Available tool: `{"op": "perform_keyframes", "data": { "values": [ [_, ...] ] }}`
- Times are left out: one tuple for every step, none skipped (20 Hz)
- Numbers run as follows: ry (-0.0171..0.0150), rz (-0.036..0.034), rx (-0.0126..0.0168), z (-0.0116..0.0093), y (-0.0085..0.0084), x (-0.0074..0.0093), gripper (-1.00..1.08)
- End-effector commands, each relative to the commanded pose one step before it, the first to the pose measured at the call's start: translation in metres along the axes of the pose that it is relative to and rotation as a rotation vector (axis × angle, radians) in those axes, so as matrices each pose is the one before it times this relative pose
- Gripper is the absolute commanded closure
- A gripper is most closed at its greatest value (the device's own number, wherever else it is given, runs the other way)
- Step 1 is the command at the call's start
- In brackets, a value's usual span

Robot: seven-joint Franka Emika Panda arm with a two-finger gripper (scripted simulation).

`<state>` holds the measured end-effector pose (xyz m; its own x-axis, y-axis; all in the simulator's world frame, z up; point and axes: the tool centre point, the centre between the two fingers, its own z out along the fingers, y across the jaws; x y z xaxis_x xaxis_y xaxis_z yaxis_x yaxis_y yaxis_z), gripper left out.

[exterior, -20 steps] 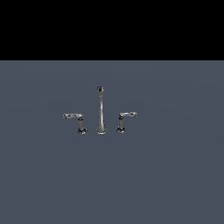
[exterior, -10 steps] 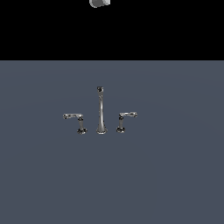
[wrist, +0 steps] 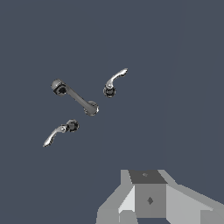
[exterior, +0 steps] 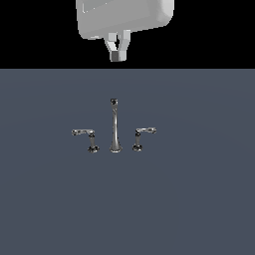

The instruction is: Turn on the faucet by rotating a designated handle.

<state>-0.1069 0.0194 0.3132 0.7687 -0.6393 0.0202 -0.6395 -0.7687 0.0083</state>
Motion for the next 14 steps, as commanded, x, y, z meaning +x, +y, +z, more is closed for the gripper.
{"op": "perform_keyframes", "data": {
  "values": [
    [-0.00187, 0.06188, 0.00155, 0.01733, -0.00739, 0.01122, 1.08],
    [-0.00082, 0.02389, 0.00022, 0.00673, -0.00288, 0.00443, 1.08],
    [-0.0008, 0.02381, 0.00019, 0.0067, -0.00286, 0.00443, 1.08],
    [-0.00078, 0.02373, 0.00017, 0.00668, -0.00285, 0.00443, 1.08],
    [-0.00076, 0.02369, 0.00014, 0.00666, -0.00284, 0.00443, 1.08],
    [-0.00074, 0.02365, 0.00011, 0.00665, -0.00283, 0.00444, 1.08],
    [-0.00071, 0.02365, 0.00008, 0.00664, -0.00282, 0.00445, 1.08],
    [-0.00069, 0.02367, 0.00004, 0.00665, -0.00282, 0.00447, 1.08],
    [-0.00066, 0.02374, 0.00001, 0.00666, -0.00282, 0.0045, 1.08],
    [-0.00063, 0.02384, -0.00003, 0.00669, -0.00282, 0.00453, 1.08],
    [-0.0006, 0.024, -0.00007, 0.00673, -0.00283, 0.00458, 1.08],
    [-0.00056, 0.0242, -0.00011, 0.00678, -0.00285, 0.00463, 1.08],
    [-0.00053, 0.02441, -0.00014, 0.00683, -0.00286, 0.00469, 1.08],
    [-0.00049, 0.02455, -0.00018, 0.00687, -0.00287, 0.00473, 1.08]
  ]
}}
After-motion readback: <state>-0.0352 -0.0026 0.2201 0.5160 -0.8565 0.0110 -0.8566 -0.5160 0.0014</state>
